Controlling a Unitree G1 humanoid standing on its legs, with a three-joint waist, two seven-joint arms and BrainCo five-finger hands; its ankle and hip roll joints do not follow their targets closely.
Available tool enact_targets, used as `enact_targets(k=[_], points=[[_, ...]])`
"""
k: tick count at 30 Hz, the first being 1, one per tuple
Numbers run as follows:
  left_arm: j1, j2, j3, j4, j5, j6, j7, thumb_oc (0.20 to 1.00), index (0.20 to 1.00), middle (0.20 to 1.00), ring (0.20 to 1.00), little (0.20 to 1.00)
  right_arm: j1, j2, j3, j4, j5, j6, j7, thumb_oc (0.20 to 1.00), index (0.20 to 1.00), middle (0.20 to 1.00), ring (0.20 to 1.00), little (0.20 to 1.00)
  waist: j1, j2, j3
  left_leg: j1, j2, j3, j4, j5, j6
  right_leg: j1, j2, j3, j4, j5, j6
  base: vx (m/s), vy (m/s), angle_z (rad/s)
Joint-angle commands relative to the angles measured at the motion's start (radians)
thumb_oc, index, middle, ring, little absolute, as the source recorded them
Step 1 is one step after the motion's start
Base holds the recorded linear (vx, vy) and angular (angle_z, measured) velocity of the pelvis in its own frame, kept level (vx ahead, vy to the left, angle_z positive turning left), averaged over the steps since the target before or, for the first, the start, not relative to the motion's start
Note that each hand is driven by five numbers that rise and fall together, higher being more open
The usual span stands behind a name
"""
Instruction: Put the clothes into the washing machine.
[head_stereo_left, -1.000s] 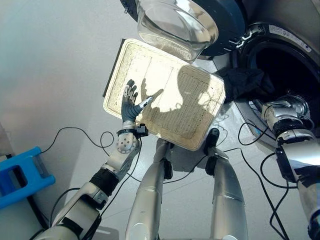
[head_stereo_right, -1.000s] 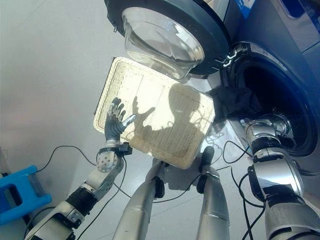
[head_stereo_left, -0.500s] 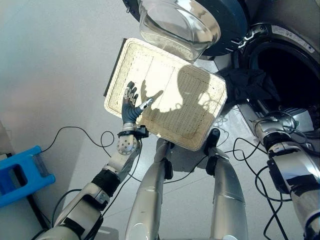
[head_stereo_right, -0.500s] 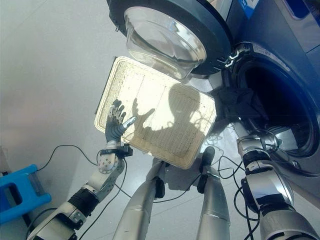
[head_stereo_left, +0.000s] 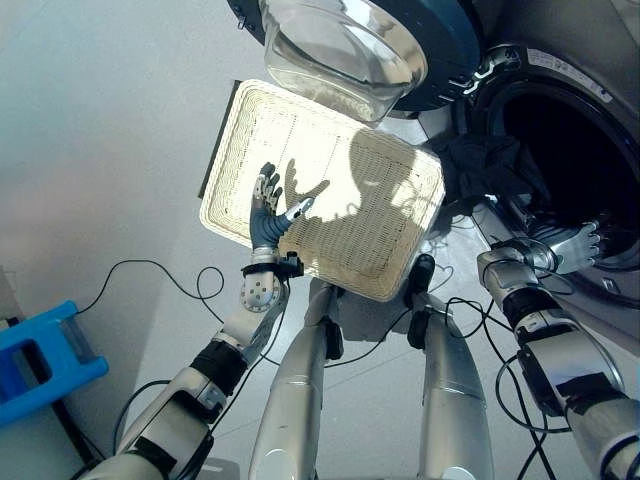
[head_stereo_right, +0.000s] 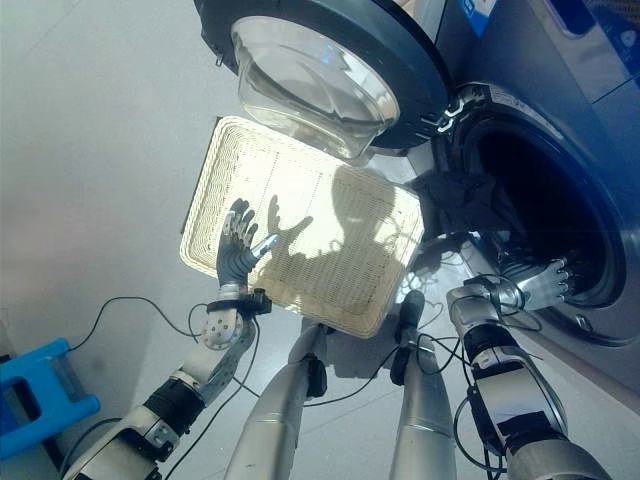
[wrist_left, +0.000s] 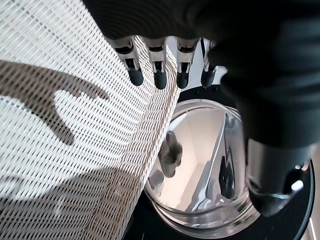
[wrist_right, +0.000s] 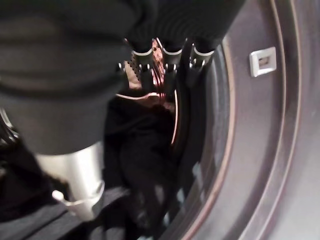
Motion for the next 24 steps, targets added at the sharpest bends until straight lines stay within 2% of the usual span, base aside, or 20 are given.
enact_targets(k=[1, 5, 6, 8, 9, 12, 14, 18, 21, 24], points=[[0.016, -0.042, 0.024, -0.008, 0.070, -0.059, 0.010, 1.000, 1.000, 1.000, 1.000, 1.000, 0.087, 0.005, -0.017, -0.026, -0.003, -0.020, -0.101, 1.000, 1.000, 1.000, 1.000, 1.000, -0.023, 0.038, -0.018, 0.016, -0.040, 0.076, 0.164, -0.222, -0.025, 0.031, 0.041, -0.008, -0.091, 0.079, 0.100, 0.00, 0.000, 0.00], [0.029, -0.051, 0.027, -0.018, 0.081, -0.058, 0.029, 1.000, 1.000, 1.000, 1.000, 1.000, 0.130, 0.034, -0.003, -0.120, -0.085, -0.001, -0.228, 1.000, 1.000, 1.000, 1.000, 1.000, -0.034, 0.034, -0.018, 0.018, -0.038, 0.084, 0.162, -0.221, -0.026, 0.032, 0.047, -0.001, -0.094, 0.080, 0.099, 0.01, 0.025, -0.06], [0.038, -0.060, 0.027, -0.019, 0.086, -0.062, 0.036, 1.000, 1.000, 1.000, 1.000, 1.000, 0.141, 0.031, 0.010, -0.184, -0.167, 0.050, -0.295, 1.000, 1.000, 1.000, 1.000, 1.000, -0.041, 0.037, -0.018, 0.024, -0.038, 0.090, 0.158, -0.218, -0.027, 0.036, 0.051, 0.003, -0.096, 0.079, 0.099, 0.01, 0.056, -0.09], [0.040, -0.061, 0.027, -0.019, 0.086, -0.062, 0.038, 1.000, 1.000, 1.000, 1.000, 1.000, 0.143, 0.025, 0.010, -0.197, -0.193, 0.062, -0.295, 1.000, 1.000, 1.000, 1.000, 1.000, -0.043, 0.038, -0.018, 0.026, -0.037, 0.093, 0.157, -0.217, -0.028, 0.037, 0.052, 0.005, -0.097, 0.078, 0.100, 0.01, 0.051, -0.09], [0.042, -0.063, 0.025, -0.021, 0.083, -0.064, 0.045, 1.000, 1.000, 1.000, 1.000, 1.000, 0.149, 0.016, 0.008, -0.216, -0.239, 0.088, -0.295, 1.000, 1.000, 1.000, 1.000, 1.000, -0.047, 0.040, -0.018, 0.029, -0.037, 0.096, 0.153, -0.215, -0.030, 0.039, 0.055, 0.008, -0.100, 0.077, 0.100, 0.01, 0.067, -0.12], [0.039, -0.067, 0.030, -0.019, 0.075, -0.063, 0.052, 1.000, 1.000, 1.000, 1.000, 1.000, 0.154, -0.005, 0.018, -0.228, -0.338, 0.103, -0.295, 1.000, 1.000, 1.000, 1.000, 1.000, -0.053, 0.043, -0.018, 0.029, -0.036, 0.101, 0.155, -0.213, -0.031, 0.039, 0.057, 0.014, -0.102, 0.076, 0.101, 0.00, 0.042, -0.09], [0.039, -0.064, 0.028, -0.023, 0.075, -0.062, 0.059, 1.000, 1.000, 1.000, 1.000, 1.000, 0.158, -0.026, 0.044, -0.251, -0.456, 0.140, -0.295, 1.000, 1.000, 1.000, 1.000, 1.000, -0.058, 0.042, -0.018, 0.026, -0.037, 0.101, 0.155, -0.211, -0.032, 0.040, 0.060, 0.016, -0.107, 0.077, 0.103, 0.00, 0.011, -0.08], [0.041, -0.052, 0.033, -0.030, 0.069, -0.059, 0.062, 1.000, 1.000, 1.000, 1.000, 1.000, 0.167, -0.054, 0.097, -0.267, -0.564, 0.186, -0.295, 1.000, 1.000, 1.000, 1.000, 1.000, -0.060, 0.035, -0.018, 0.022, -0.035, 0.103, 0.155, -0.208, -0.033, 0.039, 0.063, 0.016, -0.108, 0.078, 0.106, 0.00, 0.000, 0.00], [0.041, -0.032, 0.043, -0.043, 0.069, -0.050, 0.062, 1.000, 1.000, 1.000, 1.000, 1.000, 0.173, -0.100, 0.157, -0.281, -0.652, 0.217, -0.244, 1.000, 1.000, 1.000, 1.000, 1.000, -0.060, 0.020, -0.018, 0.008, -0.030, 0.102, 0.161, -0.207, -0.032, 0.033, 0.062, 0.010, -0.109, 0.081, 0.110, -0.01, -0.043, -0.02], [0.027, -0.014, 0.044, -0.036, 0.069, -0.051, 0.053, 1.000, 1.000, 1.000, 1.000, 1.000, 0.138, -0.147, 0.214, -0.235, -0.697, 0.194, -0.142, 1.000, 1.000, 1.000, 1.000, 1.000, -0.052, 0.007, -0.018, -0.010, -0.027, 0.093, 0.170, -0.207, -0.033, 0.026, 0.058, 0.001, -0.110, 0.086, 0.114, -0.02, -0.091, 0.00]])
